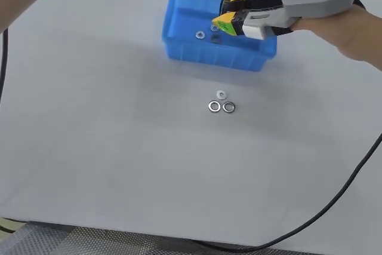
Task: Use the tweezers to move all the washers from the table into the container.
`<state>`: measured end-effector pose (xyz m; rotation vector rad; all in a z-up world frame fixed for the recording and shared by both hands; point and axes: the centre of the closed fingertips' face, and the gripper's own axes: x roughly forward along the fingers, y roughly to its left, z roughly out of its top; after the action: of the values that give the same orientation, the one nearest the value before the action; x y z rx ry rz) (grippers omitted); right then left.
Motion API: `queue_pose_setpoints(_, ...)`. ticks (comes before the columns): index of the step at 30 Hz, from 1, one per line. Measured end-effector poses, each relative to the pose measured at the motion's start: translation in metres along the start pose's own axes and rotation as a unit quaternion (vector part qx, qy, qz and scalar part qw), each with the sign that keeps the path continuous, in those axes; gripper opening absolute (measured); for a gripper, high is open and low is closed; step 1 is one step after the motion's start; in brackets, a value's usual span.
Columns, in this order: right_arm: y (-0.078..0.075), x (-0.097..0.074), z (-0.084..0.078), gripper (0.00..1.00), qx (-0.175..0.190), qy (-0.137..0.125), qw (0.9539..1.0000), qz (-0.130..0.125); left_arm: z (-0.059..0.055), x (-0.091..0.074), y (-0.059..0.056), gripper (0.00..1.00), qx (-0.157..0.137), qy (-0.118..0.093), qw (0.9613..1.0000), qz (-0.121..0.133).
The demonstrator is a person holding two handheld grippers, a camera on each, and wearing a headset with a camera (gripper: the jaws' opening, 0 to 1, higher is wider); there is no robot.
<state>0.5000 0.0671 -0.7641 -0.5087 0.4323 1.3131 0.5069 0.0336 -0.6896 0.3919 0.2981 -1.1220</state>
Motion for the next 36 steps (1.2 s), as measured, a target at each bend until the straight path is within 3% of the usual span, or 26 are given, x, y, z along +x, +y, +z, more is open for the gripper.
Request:
queue_pose_setpoints(7, 0.006, -0.007, 0.001, 0.29, 0.010, 0.004, 0.9999, 0.010, 0.009, -0.008, 0.005, 0.05, 0.004, -0.006, 0.9999, 0.011)
queue_pose_setpoints(10, 0.001, -0.010, -0.001, 0.31, 0.020, 0.001, 0.9998, 0.008, 0.013, -0.014, 0.006, 0.05, 0.004, -0.006, 0.9998, 0.017)
queue_pose_setpoints(15, -0.002, -0.020, 0.005, 0.40, 0.027, -0.010, 0.9995, -0.009, 0.025, -0.028, 0.003, 0.05, -0.011, -0.024, 0.9993, 0.025)
queue_pose_setpoints(18, -0.002, -0.029, 0.011, 0.50, 0.025, -0.025, 0.9989, -0.032, 0.031, -0.034, 0.000, 0.05, -0.011, -0.030, 0.9990, 0.031)
queue_pose_setpoints(27, 0.007, -0.066, 0.010, 0.59, 0.041, -0.045, 0.9961, -0.064, 0.045, -0.050, -0.022, 0.05, 0.004, -0.034, 0.9989, 0.032)
queue_pose_setpoints(33, 0.021, -0.091, -0.009, 0.69, 0.065, -0.041, 0.9932, -0.088, 0.048, -0.056, -0.041, 0.05, 0.013, -0.040, 0.9986, 0.030)
queue_pose_setpoints(36, 0.031, -0.099, -0.018, 0.71, 0.086, -0.039, 0.9916, -0.088, 0.046, -0.060, -0.056, 0.05, 0.007, -0.039, 0.9989, 0.024)
